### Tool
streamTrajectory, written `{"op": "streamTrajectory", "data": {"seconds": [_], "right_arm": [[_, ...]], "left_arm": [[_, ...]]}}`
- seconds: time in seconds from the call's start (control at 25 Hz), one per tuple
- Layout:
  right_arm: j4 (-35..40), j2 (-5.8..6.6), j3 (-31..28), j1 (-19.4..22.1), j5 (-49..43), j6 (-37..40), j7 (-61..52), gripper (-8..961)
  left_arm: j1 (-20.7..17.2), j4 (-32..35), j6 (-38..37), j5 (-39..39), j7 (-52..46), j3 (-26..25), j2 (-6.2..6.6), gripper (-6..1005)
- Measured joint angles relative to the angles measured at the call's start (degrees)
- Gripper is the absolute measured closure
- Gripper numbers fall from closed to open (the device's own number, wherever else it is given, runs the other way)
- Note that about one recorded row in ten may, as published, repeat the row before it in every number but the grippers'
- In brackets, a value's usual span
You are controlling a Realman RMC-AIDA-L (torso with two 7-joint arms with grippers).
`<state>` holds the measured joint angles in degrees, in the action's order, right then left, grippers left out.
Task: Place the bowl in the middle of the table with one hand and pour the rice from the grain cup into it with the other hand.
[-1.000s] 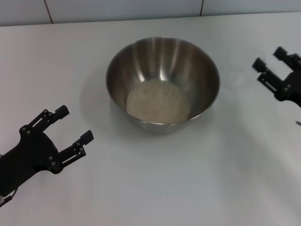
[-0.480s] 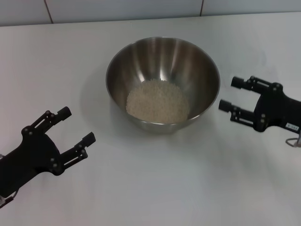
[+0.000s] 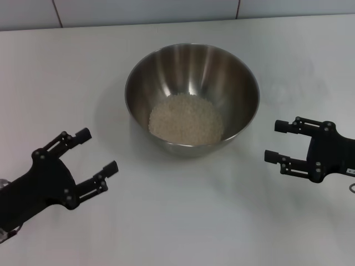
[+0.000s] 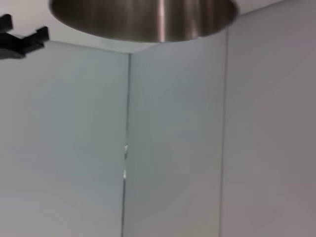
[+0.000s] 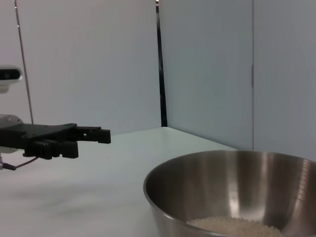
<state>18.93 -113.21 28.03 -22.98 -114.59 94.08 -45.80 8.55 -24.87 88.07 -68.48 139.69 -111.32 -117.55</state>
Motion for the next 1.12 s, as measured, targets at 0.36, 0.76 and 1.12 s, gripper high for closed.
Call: {"op": "streamTrajectory", "data": {"seconds": [0.36,0.76,1.12], "right_arm": [[0.05,-0.57,1.07,-1.63,-0.11,-0.43,1.01,258],[0.04,-0.78,1.15,-2.56,-0.19,-1.03,1.06,258],[0.17,-1.12,1.15,-2.66,-0.57,-1.80,1.06,259]], "left_arm": [[0.63,-3.25,-0.18,-4.22,-3.52,-0.39,0.59,159],[1.17,-3.33,0.03,-5.61,-4.16,-0.57,1.00,159],[1.24,-3.66,0.04,-5.64,-4.29,-0.56,1.11,159]]}}
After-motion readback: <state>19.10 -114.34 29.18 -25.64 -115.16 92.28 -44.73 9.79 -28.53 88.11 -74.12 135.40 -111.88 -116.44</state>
